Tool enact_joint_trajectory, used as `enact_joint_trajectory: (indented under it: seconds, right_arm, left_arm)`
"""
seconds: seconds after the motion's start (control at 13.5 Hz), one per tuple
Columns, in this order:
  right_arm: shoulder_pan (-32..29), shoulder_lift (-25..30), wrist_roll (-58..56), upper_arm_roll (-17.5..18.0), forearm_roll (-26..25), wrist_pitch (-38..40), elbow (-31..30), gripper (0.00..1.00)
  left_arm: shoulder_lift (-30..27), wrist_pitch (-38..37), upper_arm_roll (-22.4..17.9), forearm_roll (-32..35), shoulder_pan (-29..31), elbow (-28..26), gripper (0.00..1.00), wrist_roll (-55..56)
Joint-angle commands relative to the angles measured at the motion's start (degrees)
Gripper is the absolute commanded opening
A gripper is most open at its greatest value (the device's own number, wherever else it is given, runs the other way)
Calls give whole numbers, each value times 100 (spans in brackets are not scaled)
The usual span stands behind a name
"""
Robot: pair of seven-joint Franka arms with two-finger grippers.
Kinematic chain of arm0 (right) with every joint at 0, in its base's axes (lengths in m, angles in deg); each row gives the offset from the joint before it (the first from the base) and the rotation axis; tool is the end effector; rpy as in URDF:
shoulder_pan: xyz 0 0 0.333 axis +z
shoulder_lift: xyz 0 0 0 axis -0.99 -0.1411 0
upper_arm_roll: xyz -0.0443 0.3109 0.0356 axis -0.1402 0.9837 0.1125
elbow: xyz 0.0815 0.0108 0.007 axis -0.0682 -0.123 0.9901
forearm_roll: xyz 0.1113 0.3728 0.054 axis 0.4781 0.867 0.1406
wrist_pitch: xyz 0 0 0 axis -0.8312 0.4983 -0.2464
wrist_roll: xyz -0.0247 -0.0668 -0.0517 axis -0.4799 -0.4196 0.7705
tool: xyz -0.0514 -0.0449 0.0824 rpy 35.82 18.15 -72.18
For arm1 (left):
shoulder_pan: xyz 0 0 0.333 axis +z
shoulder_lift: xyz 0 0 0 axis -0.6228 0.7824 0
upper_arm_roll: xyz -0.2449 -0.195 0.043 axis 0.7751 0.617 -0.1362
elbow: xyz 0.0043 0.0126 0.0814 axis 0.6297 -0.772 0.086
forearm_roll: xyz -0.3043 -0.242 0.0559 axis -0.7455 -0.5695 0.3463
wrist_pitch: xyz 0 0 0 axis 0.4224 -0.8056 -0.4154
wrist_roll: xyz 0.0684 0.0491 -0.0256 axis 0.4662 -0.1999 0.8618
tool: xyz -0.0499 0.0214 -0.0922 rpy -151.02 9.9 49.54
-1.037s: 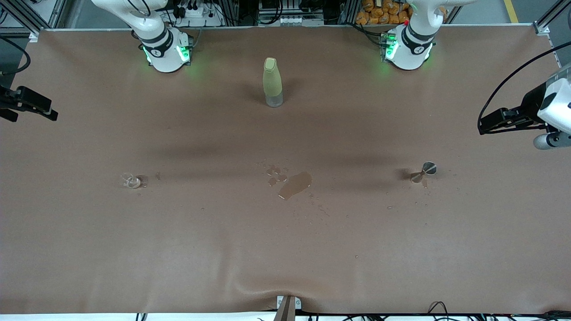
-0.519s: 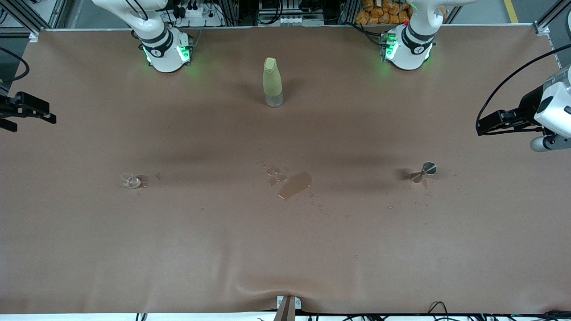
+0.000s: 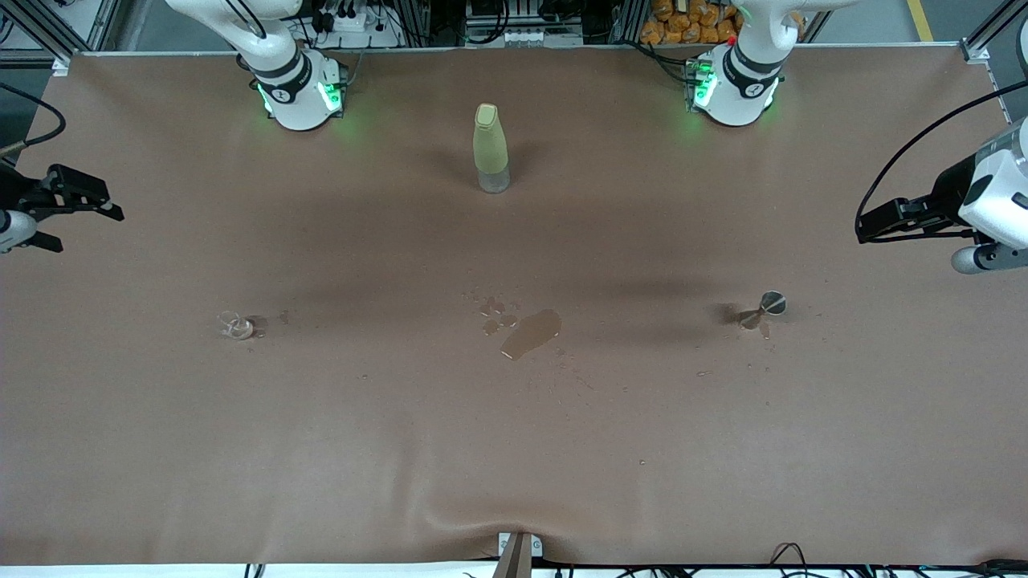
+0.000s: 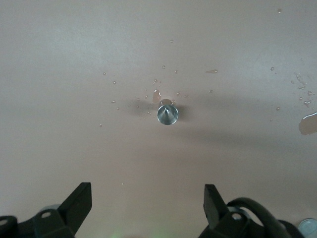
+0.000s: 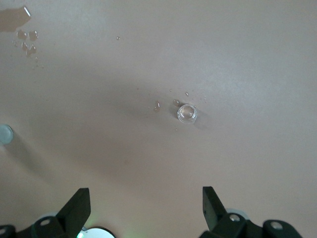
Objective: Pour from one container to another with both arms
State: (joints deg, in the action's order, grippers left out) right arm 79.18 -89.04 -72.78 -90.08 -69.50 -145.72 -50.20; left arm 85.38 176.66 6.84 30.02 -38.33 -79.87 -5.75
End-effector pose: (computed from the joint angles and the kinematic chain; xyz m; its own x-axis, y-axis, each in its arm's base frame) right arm 0.5692 -0.0619 0.5889 0.8857 0.4612 -0.0533 0.4487 -0.8799 -0.1564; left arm 0.5679 -0.0189 0.5743 0.9863 0.1358 -0.0938 0.1375 -0.9904 0.0129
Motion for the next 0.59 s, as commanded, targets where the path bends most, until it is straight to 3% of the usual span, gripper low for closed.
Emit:
enact_joint_trajectory:
  seconds: [0.0,0.52]
  right_arm:
    - [-116,-48,-302,28,136,-35,-28,100]
    - [-941,-671,-2364,20,1515,-53,7,100]
  left_arm:
    - [-39,-55,7,-14,25,-45,100,92]
    - [-13,-11,-19,-14,42,-28,100,30]
